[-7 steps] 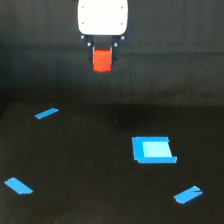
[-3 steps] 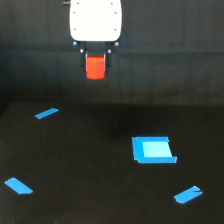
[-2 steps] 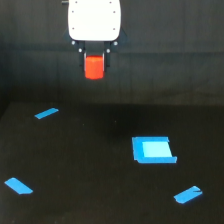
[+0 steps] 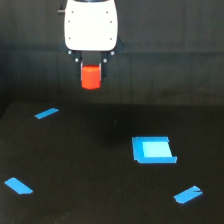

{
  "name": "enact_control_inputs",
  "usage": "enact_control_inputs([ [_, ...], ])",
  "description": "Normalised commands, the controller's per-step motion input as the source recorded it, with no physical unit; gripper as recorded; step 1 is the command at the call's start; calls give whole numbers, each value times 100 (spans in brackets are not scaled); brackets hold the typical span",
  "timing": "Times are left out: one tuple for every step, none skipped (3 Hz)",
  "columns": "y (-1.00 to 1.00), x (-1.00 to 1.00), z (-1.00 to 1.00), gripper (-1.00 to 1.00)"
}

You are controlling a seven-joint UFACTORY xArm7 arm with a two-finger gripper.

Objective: Pick up the red object from the table

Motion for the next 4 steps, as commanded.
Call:
enact_control_inputs([
  [-21,8,28,-100],
  [-20,10,32,-100],
  [-23,10,41,-100],
  [-21,9,52,-100],
])
